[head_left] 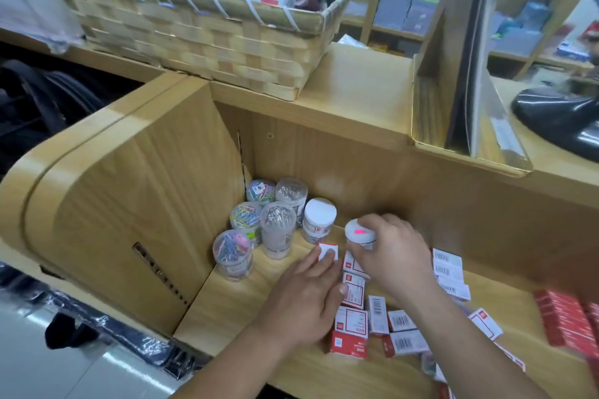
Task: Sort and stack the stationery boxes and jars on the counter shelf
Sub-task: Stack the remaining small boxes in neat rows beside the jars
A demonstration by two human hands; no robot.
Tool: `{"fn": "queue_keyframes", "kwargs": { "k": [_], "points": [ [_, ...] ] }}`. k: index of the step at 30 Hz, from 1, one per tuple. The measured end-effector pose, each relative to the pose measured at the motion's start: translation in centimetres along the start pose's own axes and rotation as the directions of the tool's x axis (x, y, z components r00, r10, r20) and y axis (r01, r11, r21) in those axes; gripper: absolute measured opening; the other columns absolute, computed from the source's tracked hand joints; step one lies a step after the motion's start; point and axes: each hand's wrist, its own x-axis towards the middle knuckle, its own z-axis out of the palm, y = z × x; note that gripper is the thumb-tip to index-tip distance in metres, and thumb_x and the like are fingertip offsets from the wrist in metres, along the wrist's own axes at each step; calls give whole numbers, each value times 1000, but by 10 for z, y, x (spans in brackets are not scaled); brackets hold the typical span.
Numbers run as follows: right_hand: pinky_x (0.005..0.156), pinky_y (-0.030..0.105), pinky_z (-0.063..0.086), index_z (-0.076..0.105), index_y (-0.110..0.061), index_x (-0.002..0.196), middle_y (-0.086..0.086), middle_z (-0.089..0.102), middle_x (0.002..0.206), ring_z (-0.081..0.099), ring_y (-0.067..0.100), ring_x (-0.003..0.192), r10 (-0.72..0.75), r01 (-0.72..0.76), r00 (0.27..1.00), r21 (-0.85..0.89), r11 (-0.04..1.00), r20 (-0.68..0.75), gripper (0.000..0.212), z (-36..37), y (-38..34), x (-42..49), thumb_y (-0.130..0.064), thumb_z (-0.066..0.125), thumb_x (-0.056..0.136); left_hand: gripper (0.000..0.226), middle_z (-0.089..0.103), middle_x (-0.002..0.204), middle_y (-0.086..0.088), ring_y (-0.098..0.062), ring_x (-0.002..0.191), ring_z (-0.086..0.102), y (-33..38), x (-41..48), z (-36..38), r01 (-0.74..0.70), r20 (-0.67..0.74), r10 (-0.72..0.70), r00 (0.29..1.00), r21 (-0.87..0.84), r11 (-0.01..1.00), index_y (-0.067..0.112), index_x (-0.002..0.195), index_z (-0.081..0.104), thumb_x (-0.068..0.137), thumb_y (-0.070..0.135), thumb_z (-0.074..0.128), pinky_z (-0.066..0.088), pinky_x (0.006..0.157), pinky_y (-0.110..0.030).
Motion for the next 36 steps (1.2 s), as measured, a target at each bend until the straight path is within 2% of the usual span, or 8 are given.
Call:
{"fn": "queue_keyframes", "kwargs": {
  "k": [4, 8, 11, 16, 21, 27, 31, 36],
  "points": [
    [84, 37, 53, 69, -28, 108, -10, 63, 106, 61, 16, 103, -47, 36, 998, 284, 958, 33, 37, -4, -18, -9, -39, 82, 75, 49, 48, 156, -3, -17, 153, 29, -3, -27, -6, 2, -56, -6, 998, -59, 998, 14, 140, 59, 110, 44, 34, 27, 123, -36],
    [89, 29, 47, 66, -26, 113, -6, 62, 113, 59, 16, 109, -7, -59, 976, 299, 953, 216, 39, 15, -43, -13, -32, 79, 77, 43, 49, 155, -2, -11, 154, 26, -5, -51, -15, 3, -111, -20, 994, -149, 989, 13, 135, 63, 108, 39, 42, 29, 123, -35],
    [86, 20, 39, 64, -20, 114, -6, 57, 112, 57, 14, 111, 23, -118, 961, 334, 935, 274, 39, 28, -56, -14, -28, 79, 78, 38, 50, 154, 1, -8, 153, 25, -9, -67, -19, 8, -147, -36, 988, -186, 982, 16, 135, 63, 108, 36, 45, 30, 122, -32],
    [78, 24, 40, 63, -21, 99, -4, 61, 103, 59, 16, 99, 53, -144, 968, 371, 917, 244, 33, 45, -67, -11, -33, 83, 75, 40, 49, 154, 8, -4, 152, 27, -14, -87, -19, 53, -169, -83, 982, -171, 984, 23, 138, 62, 107, 42, 45, 35, 119, -29],
    [85, 31, 45, 54, -28, 95, -6, 51, 107, 56, 18, 103, 51, -122, 975, 328, 937, 217, 36, 49, -66, -18, -30, 84, 74, 33, 53, 151, 11, -1, 149, 31, -11, -93, -22, 31, -208, -67, 976, -171, 985, 25, 132, 65, 104, 39, 54, 31, 119, -20],
    [94, 35, 49, 68, -25, 118, -3, 62, 118, 59, 16, 112, 46, -112, 975, 300, 947, 217, 44, 30, -62, -24, -45, 76, 80, 38, 49, 154, 10, -3, 151, 28, -11, -93, -22, 48, -174, -81, 981, -187, 981, 23, 134, 63, 104, 43, 50, 31, 120, -24],
    [86, 33, 53, 74, -28, 107, -15, 68, 100, 64, 7, 98, 73, -124, 987, 382, 916, 145, 28, -13, -44, -41, -43, 75, 83, 31, 53, 146, 10, -3, 143, 40, -3, -83, -30, 44, -223, -94, 970, -219, 975, 28, 128, 61, 100, 38, 56, 43, 110, -26],
    [73, 20, 53, 76, -28, 91, -21, 73, 82, 67, -6, 80, 223, -275, 961, 491, 826, 163, 13, -58, -3, -79, -38, 80, 82, 39, 55, 142, 12, -6, 131, 51, 30, -42, -32, -3, -162, -53, 985, -329, 944, 30, 132, 62, 94, 35, 59, 43, 109, -26]
  ]
}}
